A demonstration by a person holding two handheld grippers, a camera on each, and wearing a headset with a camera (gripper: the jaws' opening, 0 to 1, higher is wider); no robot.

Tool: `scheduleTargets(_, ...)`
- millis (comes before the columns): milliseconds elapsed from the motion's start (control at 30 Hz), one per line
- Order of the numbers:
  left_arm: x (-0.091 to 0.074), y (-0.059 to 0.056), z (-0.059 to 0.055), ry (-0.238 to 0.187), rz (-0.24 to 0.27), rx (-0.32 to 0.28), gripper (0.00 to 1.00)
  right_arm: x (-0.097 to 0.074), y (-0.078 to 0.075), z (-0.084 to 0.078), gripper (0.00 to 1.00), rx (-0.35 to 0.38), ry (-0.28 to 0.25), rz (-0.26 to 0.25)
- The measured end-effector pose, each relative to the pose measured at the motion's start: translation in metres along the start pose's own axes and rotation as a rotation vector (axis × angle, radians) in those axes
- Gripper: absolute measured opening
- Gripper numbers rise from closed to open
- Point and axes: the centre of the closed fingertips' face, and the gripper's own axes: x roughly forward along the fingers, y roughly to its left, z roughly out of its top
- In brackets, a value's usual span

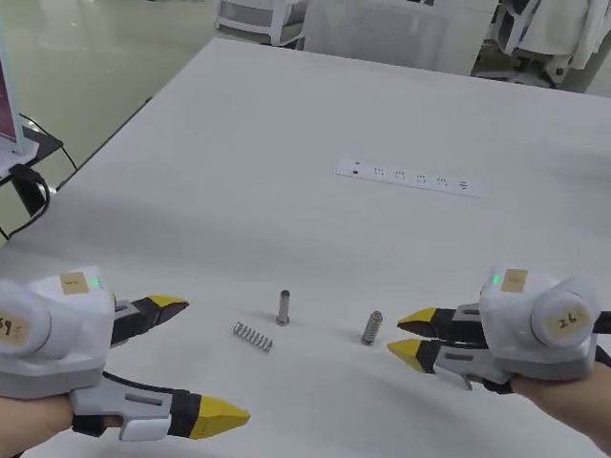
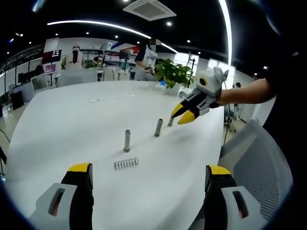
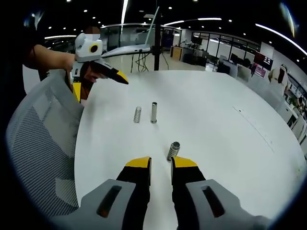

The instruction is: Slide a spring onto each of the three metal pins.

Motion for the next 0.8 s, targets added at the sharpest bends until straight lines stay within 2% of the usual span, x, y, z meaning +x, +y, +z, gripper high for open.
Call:
scheduleTargets(200, 0.000, -0.001, -0.001, -0.001, -0.004, -0.001, 0.94, 0.003, 0.012, -0.016, 0.14, 0.021, 0.024, 0.017)
scheduleTargets(433, 0.000, 0.000, -0.005, 0.003, -0.006, -0.009, 0.94, 0.008, 0.019, -0.031, 0.14, 0.053, 0.048, 0.024)
scheduleTargets(800, 0.001, 0.000, -0.009, 0.002, -0.008, -0.020, 0.93, 0.022, 0.023, -0.017, 0.13, 0.045, 0.036, 0.044)
